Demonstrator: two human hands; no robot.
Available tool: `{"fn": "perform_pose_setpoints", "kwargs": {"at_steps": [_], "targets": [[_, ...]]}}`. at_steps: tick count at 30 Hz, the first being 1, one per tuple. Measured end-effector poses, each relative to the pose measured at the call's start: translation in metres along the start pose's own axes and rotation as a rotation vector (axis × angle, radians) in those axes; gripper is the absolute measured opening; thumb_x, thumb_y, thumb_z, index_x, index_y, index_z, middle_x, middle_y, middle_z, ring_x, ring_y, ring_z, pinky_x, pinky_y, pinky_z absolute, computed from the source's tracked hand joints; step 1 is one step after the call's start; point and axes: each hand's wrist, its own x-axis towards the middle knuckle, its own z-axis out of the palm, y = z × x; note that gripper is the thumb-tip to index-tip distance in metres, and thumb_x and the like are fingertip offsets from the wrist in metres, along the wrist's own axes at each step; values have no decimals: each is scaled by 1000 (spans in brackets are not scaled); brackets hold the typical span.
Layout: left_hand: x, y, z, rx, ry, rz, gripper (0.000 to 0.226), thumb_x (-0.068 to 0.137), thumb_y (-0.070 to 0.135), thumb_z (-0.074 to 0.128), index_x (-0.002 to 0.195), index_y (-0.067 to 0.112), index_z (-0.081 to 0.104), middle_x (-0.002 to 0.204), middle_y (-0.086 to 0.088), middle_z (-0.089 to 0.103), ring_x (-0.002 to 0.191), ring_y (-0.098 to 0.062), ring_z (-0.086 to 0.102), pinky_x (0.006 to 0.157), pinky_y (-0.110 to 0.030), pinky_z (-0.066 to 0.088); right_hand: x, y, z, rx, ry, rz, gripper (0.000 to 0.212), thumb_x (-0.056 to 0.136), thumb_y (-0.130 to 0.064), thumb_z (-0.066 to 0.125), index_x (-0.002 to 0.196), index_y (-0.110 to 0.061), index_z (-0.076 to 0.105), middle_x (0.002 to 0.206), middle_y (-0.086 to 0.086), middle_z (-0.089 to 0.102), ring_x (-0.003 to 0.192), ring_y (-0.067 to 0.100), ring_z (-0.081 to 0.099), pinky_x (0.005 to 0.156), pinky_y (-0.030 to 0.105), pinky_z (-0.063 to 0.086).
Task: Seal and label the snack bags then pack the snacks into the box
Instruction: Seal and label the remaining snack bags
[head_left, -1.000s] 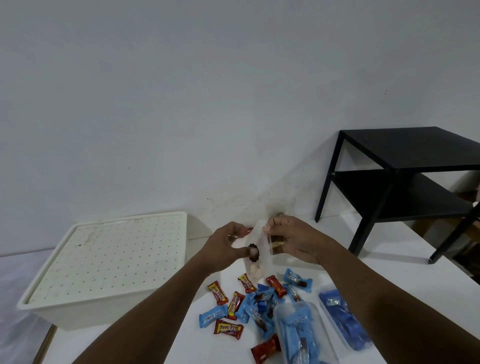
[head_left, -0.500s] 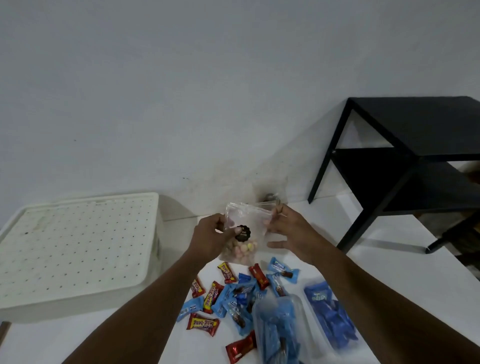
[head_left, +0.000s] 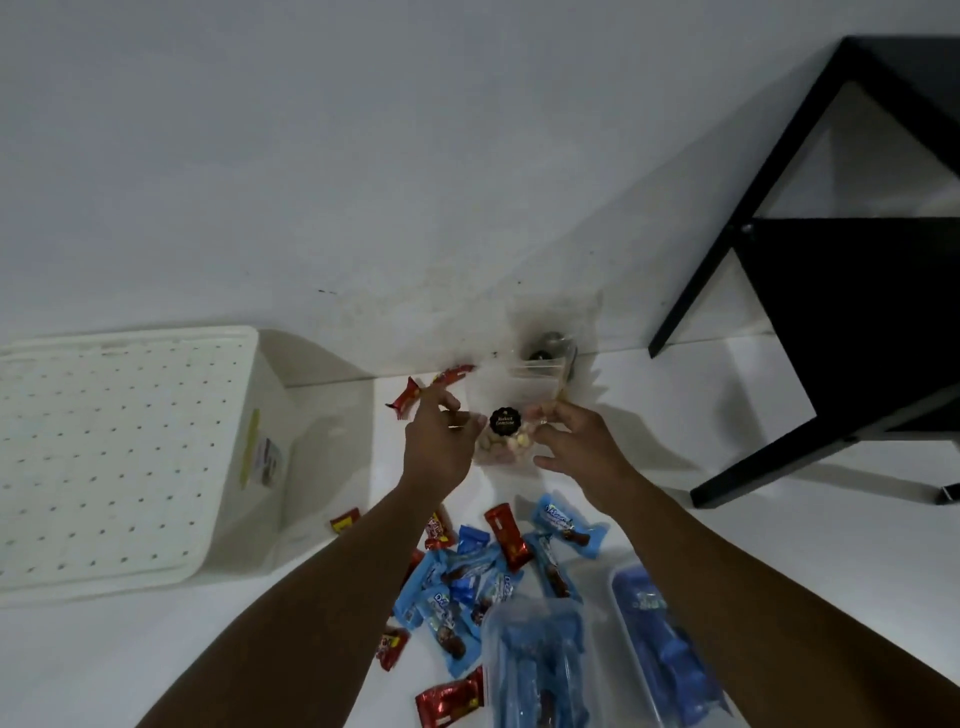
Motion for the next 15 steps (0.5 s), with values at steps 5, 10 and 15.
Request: {"fn": "perform_pose_setpoints", "kwargs": {"at_steps": [5, 10, 15], "targets": [[12, -8, 15, 118, -68, -49, 11, 88, 25, 74, 92, 25, 63, 100, 9, 70, 98, -11, 69, 72, -10, 42, 22, 7, -5, -28, -50, 40, 22, 89, -9, 63, 102, -25, 72, 117, 1, 64, 111, 22, 60, 95, 44, 52], [7, -12, 7, 195, -192, -67, 32, 91, 34, 70, 122, 25, 64, 137, 4, 62, 111, -15, 67, 87, -20, 40, 18, 3, -9, -82, -21, 29, 22, 87, -14, 66, 96, -34, 71, 116, -1, 62, 95, 9, 57, 76, 27, 47], [-15, 2, -23, 182, -191, -55, 38, 91, 35, 70, 126, 23, 64, 137, 1, 61, 117, -14, 61, 94, -22, 39, -4, -11, -7, -146, 157, 7, 21, 85, -17, 66, 104, -27, 69, 115, -1, 62, 93, 12, 59, 83, 31, 51]]}}
